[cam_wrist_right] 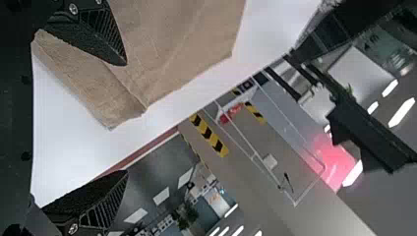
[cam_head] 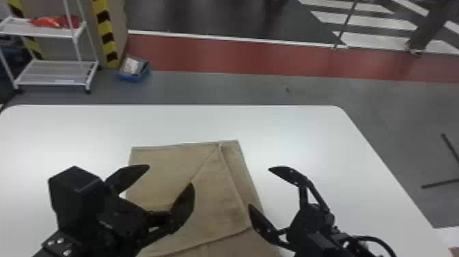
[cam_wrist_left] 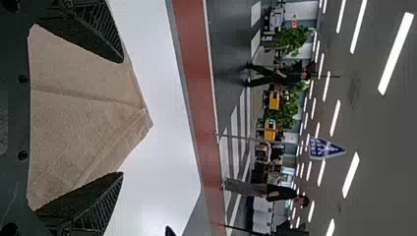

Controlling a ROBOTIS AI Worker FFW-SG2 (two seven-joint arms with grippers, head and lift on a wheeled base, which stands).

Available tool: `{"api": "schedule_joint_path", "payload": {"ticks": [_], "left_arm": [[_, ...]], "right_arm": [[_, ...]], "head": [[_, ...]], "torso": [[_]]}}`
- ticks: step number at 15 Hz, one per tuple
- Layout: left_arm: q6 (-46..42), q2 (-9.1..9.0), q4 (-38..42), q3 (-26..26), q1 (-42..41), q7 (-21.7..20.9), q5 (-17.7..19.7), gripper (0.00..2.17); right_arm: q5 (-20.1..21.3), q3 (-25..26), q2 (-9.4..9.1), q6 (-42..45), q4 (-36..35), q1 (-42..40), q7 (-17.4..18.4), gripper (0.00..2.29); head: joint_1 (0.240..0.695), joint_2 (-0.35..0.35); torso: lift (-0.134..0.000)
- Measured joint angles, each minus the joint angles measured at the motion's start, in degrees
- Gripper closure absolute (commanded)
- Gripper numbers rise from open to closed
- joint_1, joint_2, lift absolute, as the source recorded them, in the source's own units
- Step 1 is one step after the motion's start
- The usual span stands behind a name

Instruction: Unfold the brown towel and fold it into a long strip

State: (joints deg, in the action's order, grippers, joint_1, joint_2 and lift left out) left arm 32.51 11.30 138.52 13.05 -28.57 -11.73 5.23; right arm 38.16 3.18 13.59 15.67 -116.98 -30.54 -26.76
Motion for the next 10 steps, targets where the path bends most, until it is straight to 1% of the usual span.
{"api": "schedule_joint_path", "payload": {"ticks": [2, 3, 4, 6, 8, 10], "left_arm": [[-0.2, -0.07, 0.0, -1.9, -0.9, -0.1, 0.7, 0.07], [-0.2, -0.13, 0.1, -2.3, -1.2, -0.1, 0.7, 0.07], [-0.2, -0.23, 0.2, -2.6, -1.4, -0.1, 0.8, 0.07], [-0.2, -0.41, 0.1, -2.7, -1.6, -0.2, 0.8, 0.07], [-0.2, -0.49, 0.0, -2.6, -1.6, -0.3, 0.7, 0.07], [-0.1, -0.55, 0.0, -2.6, -1.6, -0.3, 0.7, 0.07]], "right_arm": [[3.7, -0.3, 2.39, -0.2, -1.2, -0.3, -2.8, 0.14], [4.8, -0.3, 3.31, -0.5, -1.6, -0.3, -4.1, 0.15], [5.5, -0.3, 4.31, -0.9, -2.2, -0.3, -5.6, 0.15], [5.8, -0.2, 5.56, -1.4, -3.2, -0.3, -9.0, 0.17], [5.5, -0.3, 6.36, -2.5, -3.9, 0.0, -14.0, 0.17], [4.7, -0.5, 7.17, -6.0, -5.2, 1.0, -20.4, 0.17]], "head": [[0.695, -0.115], [0.695, -0.112], [0.695, -0.112], [0.695, -0.114], [0.695, -0.116], [0.695, -0.123]], "torso": [[-0.125], [-0.125], [-0.125], [-0.125], [-0.125], [-0.125]]}}
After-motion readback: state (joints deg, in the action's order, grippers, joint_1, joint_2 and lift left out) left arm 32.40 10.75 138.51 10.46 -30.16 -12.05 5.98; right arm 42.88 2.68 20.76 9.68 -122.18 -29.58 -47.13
